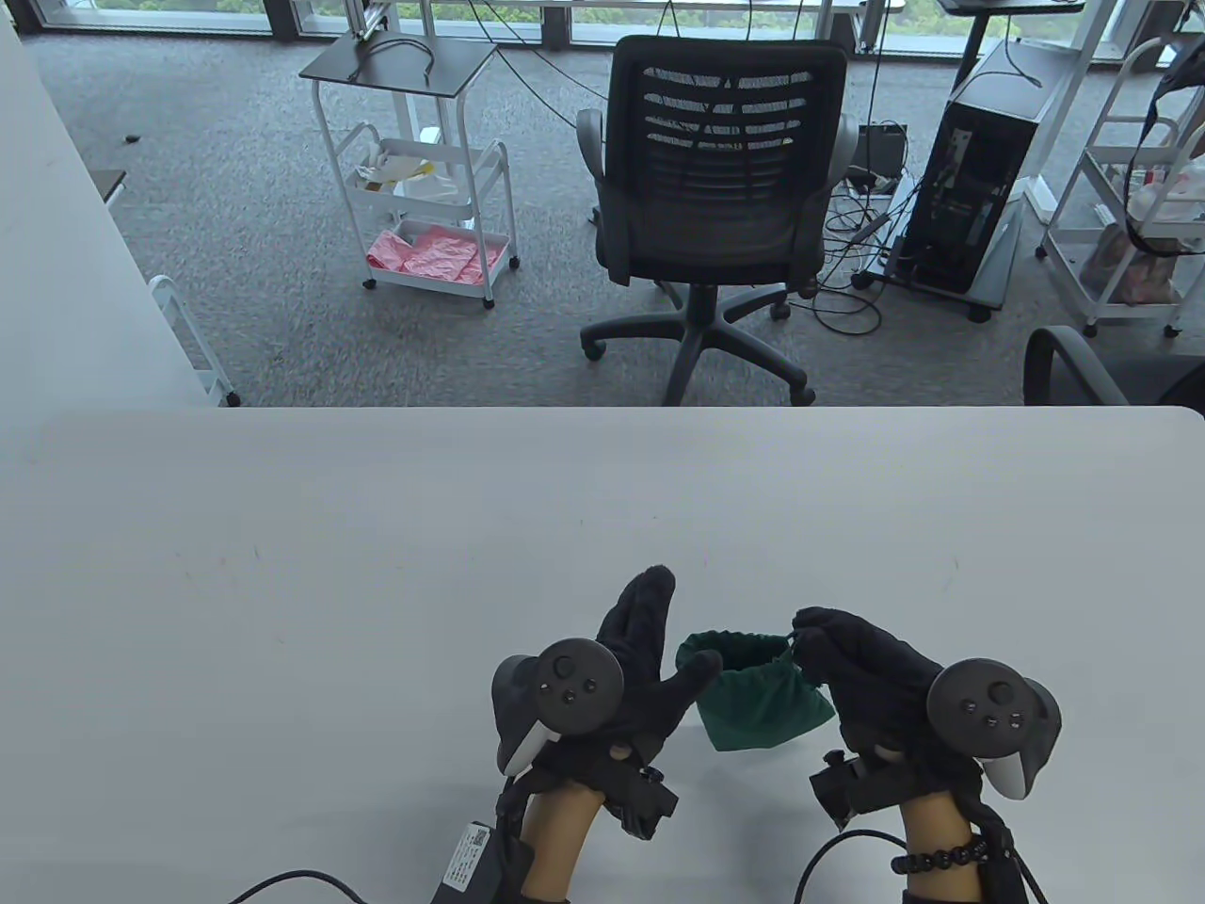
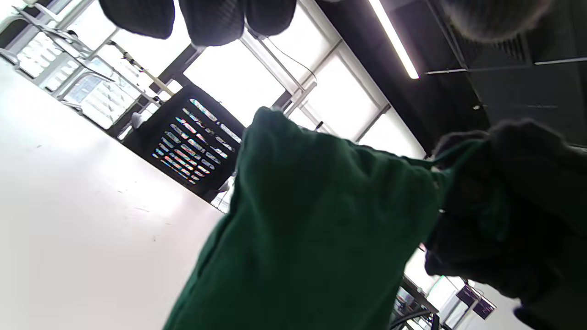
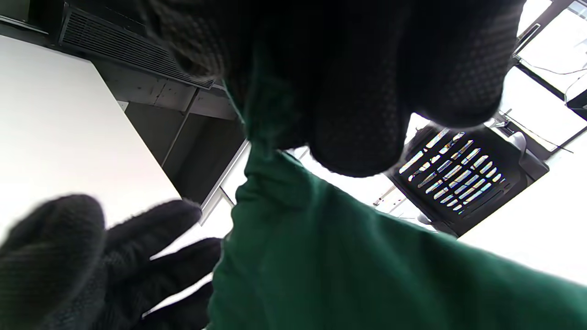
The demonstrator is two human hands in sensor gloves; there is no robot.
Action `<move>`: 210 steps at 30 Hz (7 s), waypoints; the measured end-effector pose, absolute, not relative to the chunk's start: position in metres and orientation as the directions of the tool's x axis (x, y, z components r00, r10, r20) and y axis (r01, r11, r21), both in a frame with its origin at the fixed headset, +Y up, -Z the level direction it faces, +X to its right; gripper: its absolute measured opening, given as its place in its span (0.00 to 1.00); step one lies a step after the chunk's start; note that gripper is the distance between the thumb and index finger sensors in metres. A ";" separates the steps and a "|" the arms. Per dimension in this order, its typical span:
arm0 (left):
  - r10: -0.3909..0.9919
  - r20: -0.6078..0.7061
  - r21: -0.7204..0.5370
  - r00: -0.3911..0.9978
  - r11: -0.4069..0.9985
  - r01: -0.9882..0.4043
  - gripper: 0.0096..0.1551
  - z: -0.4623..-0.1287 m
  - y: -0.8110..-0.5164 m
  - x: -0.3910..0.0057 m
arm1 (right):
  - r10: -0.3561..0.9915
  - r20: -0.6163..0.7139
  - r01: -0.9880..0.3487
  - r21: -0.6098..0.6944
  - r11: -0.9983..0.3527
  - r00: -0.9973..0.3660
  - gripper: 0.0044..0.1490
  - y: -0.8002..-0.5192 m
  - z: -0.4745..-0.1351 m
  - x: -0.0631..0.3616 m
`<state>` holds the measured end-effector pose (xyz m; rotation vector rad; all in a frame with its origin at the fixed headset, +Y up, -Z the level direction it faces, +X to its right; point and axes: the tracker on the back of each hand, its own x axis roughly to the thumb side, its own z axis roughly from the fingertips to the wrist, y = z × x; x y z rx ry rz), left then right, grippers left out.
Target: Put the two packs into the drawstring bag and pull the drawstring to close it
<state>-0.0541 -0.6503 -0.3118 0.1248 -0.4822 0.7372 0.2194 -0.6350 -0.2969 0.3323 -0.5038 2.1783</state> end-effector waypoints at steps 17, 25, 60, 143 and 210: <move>0.408 0.580 0.003 0.705 0.865 -0.502 0.56 -0.289 -0.640 -0.024 | 0.571 0.478 -0.724 -0.238 -0.647 -0.667 0.24 -0.614 -0.286 0.199; 0.391 0.581 0.040 0.714 0.862 -0.505 0.48 -0.292 -0.639 -0.011 | 0.484 0.543 -0.667 -0.204 -0.717 -0.686 0.23 -0.609 -0.281 0.182; 0.318 0.418 0.195 0.851 0.883 -0.426 0.22 -0.296 -0.636 -0.037 | 0.803 0.425 -0.905 -0.112 -0.412 -0.418 0.23 -0.636 -0.299 0.205; 0.257 0.266 0.249 0.929 0.913 -0.324 0.27 -0.318 -0.645 -0.069 | 0.510 0.203 -0.525 -0.020 -0.851 -0.836 0.56 -0.667 -0.316 0.213; 0.137 0.116 0.056 0.984 0.988 -0.145 0.59 -0.309 -0.669 -0.173 | 0.485 0.193 -0.503 -0.058 -0.862 -0.853 0.54 -0.668 -0.314 0.210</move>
